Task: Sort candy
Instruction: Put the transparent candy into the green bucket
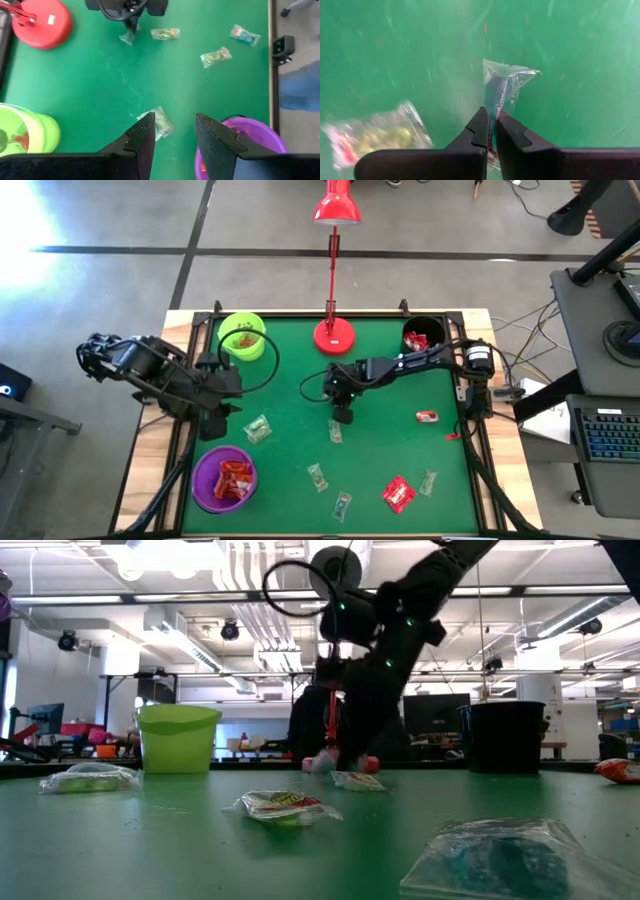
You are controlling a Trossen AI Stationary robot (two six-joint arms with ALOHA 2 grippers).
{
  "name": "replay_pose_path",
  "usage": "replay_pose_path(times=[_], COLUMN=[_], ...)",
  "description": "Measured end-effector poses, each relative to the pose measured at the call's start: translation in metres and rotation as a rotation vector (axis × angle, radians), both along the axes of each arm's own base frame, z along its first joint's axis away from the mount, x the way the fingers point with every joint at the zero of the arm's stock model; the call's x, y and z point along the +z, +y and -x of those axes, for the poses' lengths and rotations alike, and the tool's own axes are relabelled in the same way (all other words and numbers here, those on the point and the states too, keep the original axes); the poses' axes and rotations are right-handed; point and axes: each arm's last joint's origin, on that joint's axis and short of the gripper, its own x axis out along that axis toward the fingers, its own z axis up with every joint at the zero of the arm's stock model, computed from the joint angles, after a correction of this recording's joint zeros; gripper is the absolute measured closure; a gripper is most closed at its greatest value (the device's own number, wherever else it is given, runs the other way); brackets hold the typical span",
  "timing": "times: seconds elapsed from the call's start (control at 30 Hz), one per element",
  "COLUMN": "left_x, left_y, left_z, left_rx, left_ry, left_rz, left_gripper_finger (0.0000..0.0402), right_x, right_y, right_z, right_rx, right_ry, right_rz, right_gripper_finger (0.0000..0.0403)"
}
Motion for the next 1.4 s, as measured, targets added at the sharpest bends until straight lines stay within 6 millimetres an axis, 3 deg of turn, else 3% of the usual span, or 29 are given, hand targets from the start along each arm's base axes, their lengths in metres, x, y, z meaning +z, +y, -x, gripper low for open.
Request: replay_pose_path(times=[0.27, 0.6, 0.73, 0.93, 1.17, 1.4], left_x=[-0.022, -0.071, -0.089, -0.108, -0.118, -0.129], left_y=[0.008, 0.026, 0.035, 0.048, 0.056, 0.068], left_z=[-0.008, -0.032, -0.032, -0.028, -0.023, -0.021], left_rx=[0.025, 0.047, 0.078, 0.143, 0.212, 0.404], left_ry=[0.041, 0.012, -0.015, -0.203, -0.363, -0.366], left_rz=[-0.249, -0.289, -0.286, -0.255, -0.214, -0.201], left_gripper_finger=[0.0278, 0.0278, 0.0278, 0.0278, 0.0278, 0.0278], right_x=[0.061, 0.122, 0.138, 0.162, 0.183, 0.208], right_y=[0.001, 0.001, 0.006, 0.012, 0.010, 0.007], right_z=[-0.031, -0.052, -0.051, -0.053, -0.050, -0.048], right_rx=[-0.025, -0.014, 0.001, 0.073, 0.092, 0.139], right_ry=[-0.129, -0.303, -0.274, -0.318, -0.314, -0.371], right_rz=[-0.006, 0.043, 0.043, 0.093, 0.141, 0.197], right_gripper_finger=[0.0394, 0.0394, 0.0394, 0.0394, 0.0394, 0.0394])
